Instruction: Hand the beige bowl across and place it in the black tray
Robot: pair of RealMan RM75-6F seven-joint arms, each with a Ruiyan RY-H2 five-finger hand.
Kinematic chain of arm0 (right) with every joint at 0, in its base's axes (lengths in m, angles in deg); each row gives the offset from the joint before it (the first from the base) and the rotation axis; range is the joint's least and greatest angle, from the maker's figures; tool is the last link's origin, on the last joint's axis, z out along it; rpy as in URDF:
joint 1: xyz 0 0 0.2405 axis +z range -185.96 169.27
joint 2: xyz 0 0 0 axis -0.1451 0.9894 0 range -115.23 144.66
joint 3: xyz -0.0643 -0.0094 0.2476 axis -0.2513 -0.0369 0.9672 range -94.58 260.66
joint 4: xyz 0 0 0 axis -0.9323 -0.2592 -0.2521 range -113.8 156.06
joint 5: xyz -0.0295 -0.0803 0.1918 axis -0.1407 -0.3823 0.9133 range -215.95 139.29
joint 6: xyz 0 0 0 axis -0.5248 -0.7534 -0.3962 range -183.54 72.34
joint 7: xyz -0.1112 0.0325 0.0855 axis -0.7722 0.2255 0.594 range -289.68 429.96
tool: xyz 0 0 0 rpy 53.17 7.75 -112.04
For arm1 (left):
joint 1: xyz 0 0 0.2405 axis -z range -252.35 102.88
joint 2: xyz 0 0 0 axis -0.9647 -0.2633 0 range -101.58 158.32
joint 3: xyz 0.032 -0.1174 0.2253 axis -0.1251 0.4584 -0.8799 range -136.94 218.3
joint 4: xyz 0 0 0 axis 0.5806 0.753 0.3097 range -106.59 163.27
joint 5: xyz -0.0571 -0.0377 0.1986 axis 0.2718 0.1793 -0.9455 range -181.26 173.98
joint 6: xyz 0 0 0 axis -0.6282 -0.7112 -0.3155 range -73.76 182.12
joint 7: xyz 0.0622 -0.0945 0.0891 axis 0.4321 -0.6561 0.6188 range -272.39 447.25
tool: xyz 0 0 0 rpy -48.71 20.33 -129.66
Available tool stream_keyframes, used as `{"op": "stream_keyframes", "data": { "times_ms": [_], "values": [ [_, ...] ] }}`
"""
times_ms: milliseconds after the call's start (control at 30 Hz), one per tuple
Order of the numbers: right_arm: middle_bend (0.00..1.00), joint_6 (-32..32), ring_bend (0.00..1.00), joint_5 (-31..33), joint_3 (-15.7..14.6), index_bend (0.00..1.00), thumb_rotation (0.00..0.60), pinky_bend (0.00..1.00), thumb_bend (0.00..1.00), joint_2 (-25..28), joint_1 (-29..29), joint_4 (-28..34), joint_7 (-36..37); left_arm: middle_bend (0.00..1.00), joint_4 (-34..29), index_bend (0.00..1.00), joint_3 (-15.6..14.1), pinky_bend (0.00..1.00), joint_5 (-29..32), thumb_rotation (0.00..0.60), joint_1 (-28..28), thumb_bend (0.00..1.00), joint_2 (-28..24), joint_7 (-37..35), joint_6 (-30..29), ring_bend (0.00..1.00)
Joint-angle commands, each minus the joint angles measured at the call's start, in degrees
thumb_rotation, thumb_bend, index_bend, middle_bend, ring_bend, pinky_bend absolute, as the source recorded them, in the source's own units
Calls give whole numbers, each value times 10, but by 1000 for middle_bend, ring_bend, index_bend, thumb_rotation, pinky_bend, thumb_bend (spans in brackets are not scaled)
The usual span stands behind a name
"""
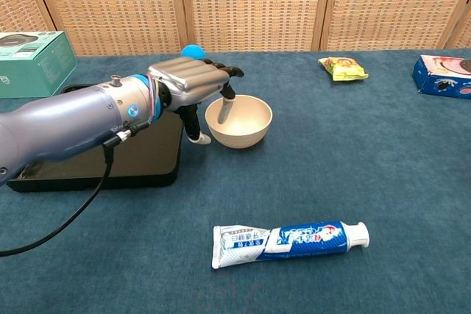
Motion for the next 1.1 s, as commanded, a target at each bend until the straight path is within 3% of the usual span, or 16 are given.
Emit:
{"op": "stream_keyframes", "data": {
  "times_ms": [33,233,400,667,1100],
  "values": [
    [0,1,0,0,1,9,600,0,201,1,-1,0,4,0,8,531,-2,0,7,600,8,247,5,3,1,0],
    [0,5,0,-4,1,12,600,0,201,0,-1,-2,9,0,28,550,-6,0,27,600,23,254,15,8,5,0],
    [0,5,0,-3,3,12,600,0,201,1,-2,-3,13,0,43,568,-10,0,39,600,31,358,23,10,8,0],
    [0,1,0,-4,8,15,600,0,200,3,-4,-3,22,0,64,585,-16,0,55,600,42,360,33,8,11,0],
    [0,0,0,-9,8,23,600,0,200,3,-5,-2,25,0,81,741,-28,0,42,600,43,436,42,0,-12,0]
  ]
}}
